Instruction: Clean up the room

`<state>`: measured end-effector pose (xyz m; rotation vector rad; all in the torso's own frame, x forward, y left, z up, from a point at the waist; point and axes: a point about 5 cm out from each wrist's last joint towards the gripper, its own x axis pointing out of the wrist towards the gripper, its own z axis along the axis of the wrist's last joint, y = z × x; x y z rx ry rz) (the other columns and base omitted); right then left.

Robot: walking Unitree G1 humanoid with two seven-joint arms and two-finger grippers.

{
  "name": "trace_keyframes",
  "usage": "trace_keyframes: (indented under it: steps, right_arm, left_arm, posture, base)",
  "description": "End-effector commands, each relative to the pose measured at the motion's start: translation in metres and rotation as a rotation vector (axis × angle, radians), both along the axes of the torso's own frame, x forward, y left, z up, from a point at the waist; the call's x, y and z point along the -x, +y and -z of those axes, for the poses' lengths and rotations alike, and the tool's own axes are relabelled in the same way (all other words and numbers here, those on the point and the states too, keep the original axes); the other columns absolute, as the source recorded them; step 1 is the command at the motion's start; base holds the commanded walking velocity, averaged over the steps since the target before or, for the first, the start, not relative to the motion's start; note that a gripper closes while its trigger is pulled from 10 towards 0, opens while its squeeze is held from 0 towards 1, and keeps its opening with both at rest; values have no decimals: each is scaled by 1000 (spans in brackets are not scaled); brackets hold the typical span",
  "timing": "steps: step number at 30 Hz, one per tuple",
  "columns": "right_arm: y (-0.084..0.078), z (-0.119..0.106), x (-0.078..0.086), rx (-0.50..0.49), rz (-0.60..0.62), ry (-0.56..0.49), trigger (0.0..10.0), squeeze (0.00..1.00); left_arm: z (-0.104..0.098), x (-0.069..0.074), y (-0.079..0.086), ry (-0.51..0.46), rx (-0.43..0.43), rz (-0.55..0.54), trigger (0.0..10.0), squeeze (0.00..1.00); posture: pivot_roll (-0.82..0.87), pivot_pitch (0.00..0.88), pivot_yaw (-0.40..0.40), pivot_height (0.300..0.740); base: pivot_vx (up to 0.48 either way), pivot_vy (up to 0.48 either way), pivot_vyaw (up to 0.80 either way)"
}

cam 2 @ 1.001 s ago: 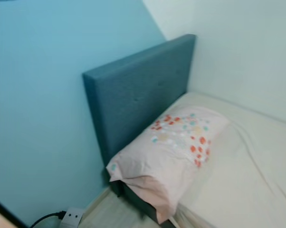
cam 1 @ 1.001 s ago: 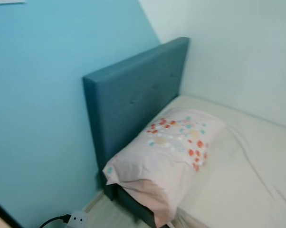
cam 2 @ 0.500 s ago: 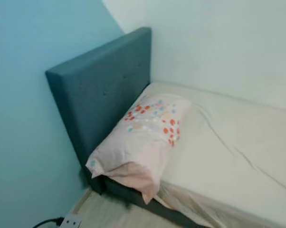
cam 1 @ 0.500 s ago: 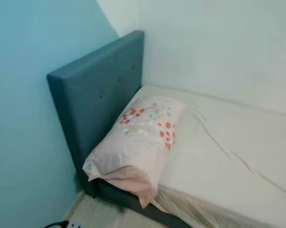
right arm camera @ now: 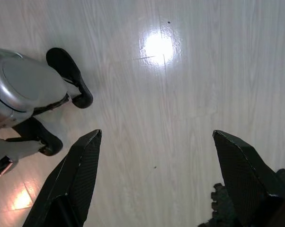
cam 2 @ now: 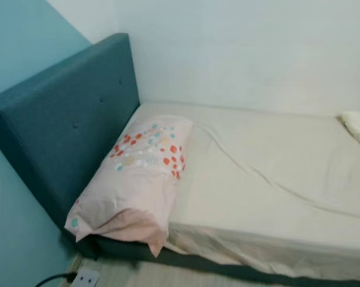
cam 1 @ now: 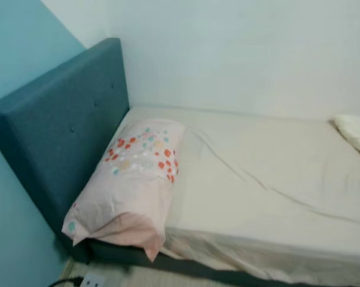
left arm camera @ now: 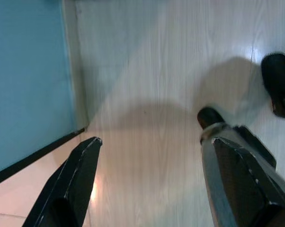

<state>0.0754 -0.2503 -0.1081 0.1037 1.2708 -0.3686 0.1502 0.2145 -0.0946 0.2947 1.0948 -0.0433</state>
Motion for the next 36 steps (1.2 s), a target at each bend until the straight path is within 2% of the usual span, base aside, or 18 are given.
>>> trace_keyframes:
  steps: [1,9,14,17,23,36]
  right_arm:
    - [5,-1,-10,-5,-1,-36,10000,0]
    - [13,-2,-26,-18,-28,-69,10000,0]
    - [12,-4,-30,-12,-36,-81,10000,0]
    - [6,-4,-25,0,-60,-59,10000,0]
    - [-5,-4,-10,3,-66,-26,10000,0]
    - [-12,-5,-7,22,-51,-31,10000,0]
  left_arm:
    - [2,5,0,19,-4,-25,10000,0]
    - [2,3,-1,19,3,-44,10000,0]
    - [2,3,-1,21,6,-45,10000,0]
    - [2,4,-2,25,6,-44,10000,0]
    - [3,7,0,37,1,-44,10000,0]
    - [4,9,0,42,0,-38,10000,0]
  posture:
    - [-38,0,-32,740]
    - [-33,0,-38,740]
    - [-34,0,-39,740]
    - [-32,0,-44,740]
    - [-35,0,-46,740]
    - [-42,0,-51,740]
  base:
    - [0,-472,0]
    - [0,-470,0]
    - [0,-469,0]
    - [0,-469,0]
    - [0,-469,-758]
    - [0,-469,-744]
